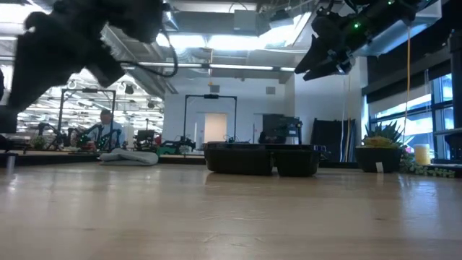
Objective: Pick and placing Produce into tupperware
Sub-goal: Put the pink peach into the black container
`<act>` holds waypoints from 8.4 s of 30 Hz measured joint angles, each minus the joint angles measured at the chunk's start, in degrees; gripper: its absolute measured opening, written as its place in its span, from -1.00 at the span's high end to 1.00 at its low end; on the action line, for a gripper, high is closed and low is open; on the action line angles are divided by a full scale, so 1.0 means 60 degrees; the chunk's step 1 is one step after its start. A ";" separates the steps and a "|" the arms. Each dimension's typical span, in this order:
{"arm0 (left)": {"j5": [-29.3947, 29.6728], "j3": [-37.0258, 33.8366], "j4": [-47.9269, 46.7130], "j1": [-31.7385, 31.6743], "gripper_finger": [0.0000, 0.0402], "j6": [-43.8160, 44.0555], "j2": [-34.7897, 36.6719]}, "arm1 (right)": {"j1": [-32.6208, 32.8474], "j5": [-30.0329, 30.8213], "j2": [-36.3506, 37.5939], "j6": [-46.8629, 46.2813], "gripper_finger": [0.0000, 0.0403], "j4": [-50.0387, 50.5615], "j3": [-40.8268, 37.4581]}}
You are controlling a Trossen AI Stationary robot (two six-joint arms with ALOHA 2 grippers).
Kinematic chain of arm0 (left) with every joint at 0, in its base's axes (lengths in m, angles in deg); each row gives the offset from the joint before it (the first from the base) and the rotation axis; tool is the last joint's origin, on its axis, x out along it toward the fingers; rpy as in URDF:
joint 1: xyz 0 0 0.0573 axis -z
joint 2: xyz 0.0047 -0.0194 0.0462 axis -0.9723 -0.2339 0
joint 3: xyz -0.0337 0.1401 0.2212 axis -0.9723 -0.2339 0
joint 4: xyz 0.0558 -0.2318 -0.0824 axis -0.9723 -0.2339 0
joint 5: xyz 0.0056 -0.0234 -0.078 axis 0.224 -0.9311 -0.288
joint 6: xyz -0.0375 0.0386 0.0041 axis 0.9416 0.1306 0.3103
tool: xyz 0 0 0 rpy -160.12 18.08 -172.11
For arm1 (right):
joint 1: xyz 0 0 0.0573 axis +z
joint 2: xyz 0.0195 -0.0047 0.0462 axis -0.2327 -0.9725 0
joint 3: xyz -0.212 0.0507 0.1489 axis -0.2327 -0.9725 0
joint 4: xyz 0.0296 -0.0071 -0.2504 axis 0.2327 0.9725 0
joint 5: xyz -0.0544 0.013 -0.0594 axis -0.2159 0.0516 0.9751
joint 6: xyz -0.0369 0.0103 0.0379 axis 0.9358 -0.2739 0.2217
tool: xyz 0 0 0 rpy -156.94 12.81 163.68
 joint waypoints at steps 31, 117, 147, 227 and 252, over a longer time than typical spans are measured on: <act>-0.1121 -0.3268 0.3832 0.0905 -0.34 0.2293 0.0000 | 0.0000 0.0000 0.0000 0.0024 -0.37 -0.0430 0.0000; 0.0711 -0.3407 2.0792 -0.3849 0.64 -0.9208 -0.0004 | 0.0819 -0.1774 -0.2041 -0.6771 -0.37 -0.4775 0.0004; 0.0791 -0.3388 2.0748 -0.3870 0.62 -0.9272 -0.0008 | 0.0805 -0.2399 -0.4138 -0.6795 -0.35 -0.4177 0.2073; -0.2873 -0.3407 1.7646 -0.4530 -0.19 -0.2213 -0.0008 | 0.0684 -0.2251 -0.4138 -0.1960 0.49 0.2873 0.2051; -0.2796 -0.3403 1.7647 -0.4530 -0.19 -0.2253 -0.0008 | 0.0681 -0.2244 -0.4135 -0.2521 0.20 0.2786 0.2051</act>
